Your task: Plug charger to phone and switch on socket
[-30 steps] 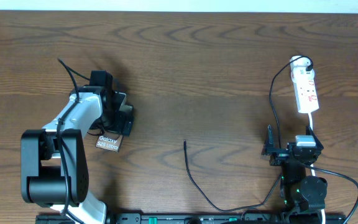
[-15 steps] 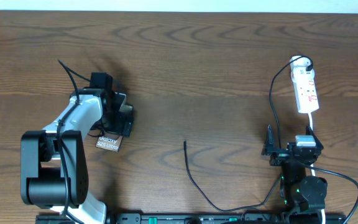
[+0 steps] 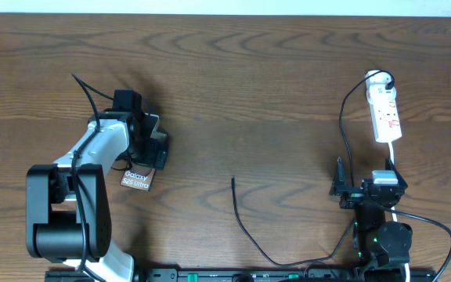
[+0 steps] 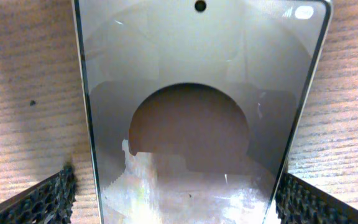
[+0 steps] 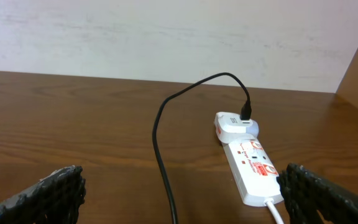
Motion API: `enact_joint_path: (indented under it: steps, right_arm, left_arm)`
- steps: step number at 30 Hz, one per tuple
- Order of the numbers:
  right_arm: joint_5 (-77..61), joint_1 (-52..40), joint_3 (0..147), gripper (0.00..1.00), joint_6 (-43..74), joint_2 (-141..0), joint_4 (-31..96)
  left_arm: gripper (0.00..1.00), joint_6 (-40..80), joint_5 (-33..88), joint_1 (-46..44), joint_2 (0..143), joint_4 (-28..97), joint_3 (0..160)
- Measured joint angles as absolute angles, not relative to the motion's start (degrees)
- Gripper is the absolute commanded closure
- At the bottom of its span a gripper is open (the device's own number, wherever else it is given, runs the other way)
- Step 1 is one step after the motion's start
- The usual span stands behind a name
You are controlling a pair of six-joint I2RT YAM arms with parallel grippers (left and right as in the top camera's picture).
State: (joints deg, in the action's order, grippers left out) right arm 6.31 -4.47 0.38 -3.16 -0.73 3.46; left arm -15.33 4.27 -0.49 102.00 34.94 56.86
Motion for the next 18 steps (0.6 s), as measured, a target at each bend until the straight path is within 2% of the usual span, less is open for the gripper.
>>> enact_joint_path:
  steps: [18]
  right_arm:
    - [6.31,-4.47,0.38,0.01,-3.16,-0.73,3.46]
  left_arm:
    - [0.02,-18.68,4.27,-0.49,102.00,35.99,56.86]
